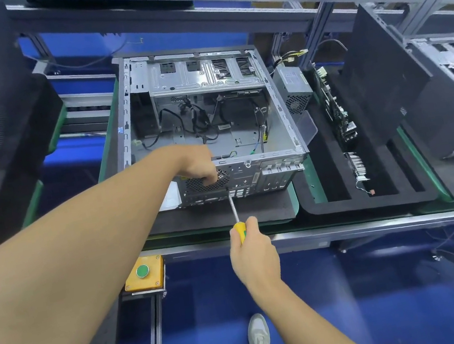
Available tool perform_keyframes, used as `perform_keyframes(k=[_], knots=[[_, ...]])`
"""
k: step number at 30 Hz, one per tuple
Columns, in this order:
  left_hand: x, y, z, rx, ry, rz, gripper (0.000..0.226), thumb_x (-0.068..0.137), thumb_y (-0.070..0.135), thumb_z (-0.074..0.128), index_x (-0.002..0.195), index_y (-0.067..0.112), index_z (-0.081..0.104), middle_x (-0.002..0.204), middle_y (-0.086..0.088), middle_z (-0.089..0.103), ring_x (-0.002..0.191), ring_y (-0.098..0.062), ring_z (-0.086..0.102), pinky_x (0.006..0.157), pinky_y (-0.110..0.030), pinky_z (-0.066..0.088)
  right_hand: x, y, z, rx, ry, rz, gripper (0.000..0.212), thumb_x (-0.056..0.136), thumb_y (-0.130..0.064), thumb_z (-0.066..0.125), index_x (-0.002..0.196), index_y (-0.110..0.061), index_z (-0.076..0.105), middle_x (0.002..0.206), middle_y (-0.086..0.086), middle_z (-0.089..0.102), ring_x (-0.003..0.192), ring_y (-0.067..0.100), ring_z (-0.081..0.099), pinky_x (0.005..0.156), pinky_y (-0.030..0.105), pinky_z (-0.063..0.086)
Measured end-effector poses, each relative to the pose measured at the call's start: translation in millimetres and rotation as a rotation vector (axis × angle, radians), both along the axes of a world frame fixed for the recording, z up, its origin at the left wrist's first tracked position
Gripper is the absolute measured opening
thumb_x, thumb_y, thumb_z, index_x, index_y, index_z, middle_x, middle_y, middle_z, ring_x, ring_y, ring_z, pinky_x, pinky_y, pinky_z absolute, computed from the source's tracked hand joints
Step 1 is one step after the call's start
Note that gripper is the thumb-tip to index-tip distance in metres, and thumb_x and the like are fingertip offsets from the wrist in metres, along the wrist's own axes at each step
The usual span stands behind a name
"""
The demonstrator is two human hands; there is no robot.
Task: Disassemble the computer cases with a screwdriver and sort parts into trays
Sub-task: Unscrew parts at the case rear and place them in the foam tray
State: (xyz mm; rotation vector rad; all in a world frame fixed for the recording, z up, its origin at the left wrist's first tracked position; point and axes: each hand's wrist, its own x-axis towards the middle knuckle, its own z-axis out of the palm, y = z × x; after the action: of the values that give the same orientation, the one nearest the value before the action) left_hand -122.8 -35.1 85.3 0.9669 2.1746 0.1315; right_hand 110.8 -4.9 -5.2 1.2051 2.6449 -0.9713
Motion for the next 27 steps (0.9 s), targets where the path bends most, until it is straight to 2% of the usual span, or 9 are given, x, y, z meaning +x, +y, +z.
perform_keyframes(k=[2,6,8,12,20,22,23,25,27], knots=[[0,0,0,-0.008,-0.005,-0.001,0.021,0.068,0.020,0.066,0.071,0.011,0.048,0.065,-0.003,0.044,0.058,-0.022,0.039,0.055,-0.030,0.028,0,1,1,0.006,0.016,-0.002,0.027,0.103,-0.046,0.038,0.097,-0.021,0.033,0.075,-0.002,0.051,0.069,0.027,0.052,0.057,0.035,0.036],[-1,1,-1,-0.009,0.001,-0.003,0.020,0.071,0.021,0.066,0.076,0.010,0.050,0.067,-0.004,0.047,0.060,-0.022,0.040,0.057,-0.031,0.029,-5,13,7,-0.650,0.137,-0.238,0.034,0.102,-0.041,0.038,0.093,-0.011,0.054,0.068,0.004,0.061,0.054,0.021,0.048,0.052,0.027,0.038],[-1,0,0,-0.008,-0.002,0.002,0.020,0.072,0.021,0.067,0.077,0.010,0.052,0.070,-0.004,0.049,0.062,-0.022,0.044,0.059,-0.032,0.032,-6,18,9,-0.825,0.158,-0.292,0.027,0.102,-0.030,0.041,0.094,-0.011,0.059,0.062,0.001,0.062,0.049,0.017,0.048,0.047,0.024,0.039],[-1,-1,2,-0.001,-0.009,0.023,0.017,0.070,0.022,0.068,0.077,0.012,0.056,0.068,-0.003,0.053,0.060,-0.020,0.048,0.059,-0.031,0.036,-2,20,4,-0.830,0.265,-0.274,0.010,0.095,-0.019,0.056,0.094,-0.011,0.049,0.074,0.005,0.061,0.056,0.018,0.058,0.054,0.028,0.052],[1,-2,6,-0.023,0.001,0.026,0.029,0.063,0.030,0.066,0.084,0.011,0.060,0.072,-0.002,0.056,0.062,-0.019,0.050,0.061,-0.031,0.038,-7,22,2,-0.806,0.215,-0.211,0.026,0.092,-0.020,0.062,0.095,-0.017,0.036,0.077,0.004,0.059,0.050,0.016,0.061,0.049,0.026,0.051],[3,-2,7,-0.008,0.021,0.029,0.041,0.064,0.031,0.066,0.103,0.016,0.063,0.071,0.001,0.057,0.058,-0.014,0.050,0.059,-0.027,0.038,-6,25,0,-0.795,0.202,-0.205,0.026,0.093,-0.021,0.063,0.097,-0.016,0.037,0.074,0.003,0.058,0.050,0.014,0.057,0.051,0.027,0.053],[5,-3,7,0.007,0.030,0.023,0.053,0.070,0.029,0.067,0.122,0.024,0.061,0.078,0.004,0.062,0.058,-0.009,0.052,0.055,-0.025,0.037,-6,26,0,-0.789,0.197,-0.199,0.026,0.093,-0.022,0.063,0.097,-0.017,0.037,0.073,0.003,0.058,0.050,0.014,0.057,0.052,0.028,0.053],[7,-8,8,0.075,0.104,-0.046,0.077,0.080,0.032,0.068,0.150,0.036,0.036,0.126,0.006,0.065,0.078,-0.001,0.060,0.061,-0.020,0.042,-7,30,-1,-0.778,0.191,-0.186,0.026,0.093,-0.023,0.063,0.094,-0.018,0.037,0.073,0.003,0.059,0.050,0.014,0.056,0.053,0.027,0.053],[17,-17,12,0.263,0.402,-0.149,0.082,0.081,0.045,0.067,0.153,0.033,0.030,0.149,0.003,0.047,0.118,-0.012,0.056,0.092,-0.028,0.045,-7,31,-1,-0.783,0.187,-0.179,0.026,0.093,-0.023,0.062,0.094,-0.019,0.037,0.072,0.003,0.059,0.049,0.014,0.056,0.053,0.027,0.053]])
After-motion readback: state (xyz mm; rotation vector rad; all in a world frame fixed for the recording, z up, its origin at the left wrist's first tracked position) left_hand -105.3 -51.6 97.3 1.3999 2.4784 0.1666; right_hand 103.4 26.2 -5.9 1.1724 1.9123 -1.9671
